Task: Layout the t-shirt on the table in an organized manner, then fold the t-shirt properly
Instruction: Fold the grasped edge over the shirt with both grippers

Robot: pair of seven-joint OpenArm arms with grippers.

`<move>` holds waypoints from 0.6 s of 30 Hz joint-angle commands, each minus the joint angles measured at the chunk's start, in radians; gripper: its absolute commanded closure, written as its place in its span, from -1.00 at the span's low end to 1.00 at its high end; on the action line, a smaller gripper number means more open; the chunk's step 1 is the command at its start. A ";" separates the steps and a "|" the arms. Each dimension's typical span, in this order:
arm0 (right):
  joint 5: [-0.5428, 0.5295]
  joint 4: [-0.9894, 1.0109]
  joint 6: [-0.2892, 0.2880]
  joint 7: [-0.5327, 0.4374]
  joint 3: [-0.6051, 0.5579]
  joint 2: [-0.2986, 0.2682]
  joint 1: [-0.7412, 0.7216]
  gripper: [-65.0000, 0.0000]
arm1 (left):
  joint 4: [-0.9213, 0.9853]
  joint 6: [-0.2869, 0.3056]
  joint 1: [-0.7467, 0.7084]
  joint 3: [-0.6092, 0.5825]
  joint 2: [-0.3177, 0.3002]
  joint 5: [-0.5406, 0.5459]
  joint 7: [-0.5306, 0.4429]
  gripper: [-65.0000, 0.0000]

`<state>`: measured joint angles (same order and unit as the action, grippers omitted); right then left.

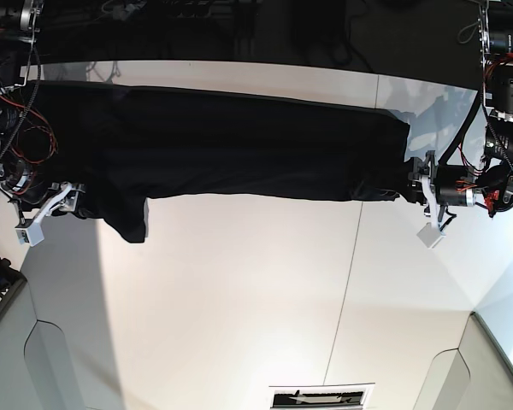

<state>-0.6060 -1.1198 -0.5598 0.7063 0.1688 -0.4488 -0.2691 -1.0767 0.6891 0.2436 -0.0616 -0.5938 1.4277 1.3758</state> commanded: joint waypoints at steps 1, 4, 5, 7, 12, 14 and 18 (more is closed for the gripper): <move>0.006 -0.013 -0.005 -0.012 -0.011 -0.008 -0.024 -0.35 | -0.014 0.009 0.022 0.009 -0.016 0.026 -0.011 0.14; 0.017 -0.014 -0.005 -0.030 -0.032 0.012 -0.024 0.25 | -0.014 0.009 0.022 0.008 -0.016 0.026 -0.010 0.14; 0.020 -0.016 -0.005 -0.032 -0.032 0.015 -0.024 0.60 | -0.014 0.009 0.022 0.009 -0.016 0.026 -0.010 0.14; 0.019 -0.027 -0.005 -0.029 -0.032 0.018 -0.024 1.00 | -0.014 0.009 0.022 0.009 -0.016 0.027 -0.010 0.14; 0.014 -0.130 -0.001 0.061 -0.014 0.017 -0.014 1.00 | -0.014 0.009 0.022 0.009 -0.016 0.027 -0.010 0.14; -0.019 -0.200 -0.001 0.124 0.013 0.014 0.009 1.00 | -0.014 0.009 0.022 0.009 -0.017 0.026 -0.009 0.14; -0.049 -0.353 -0.001 0.155 0.077 -0.007 0.121 1.00 | -0.014 0.009 0.022 0.009 -0.024 0.027 -0.005 0.14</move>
<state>-0.6418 -1.4616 -0.5537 0.8719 0.2363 -0.4362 -0.1375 -1.0771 0.6895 0.2432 -0.0612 -0.5961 1.4296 1.3769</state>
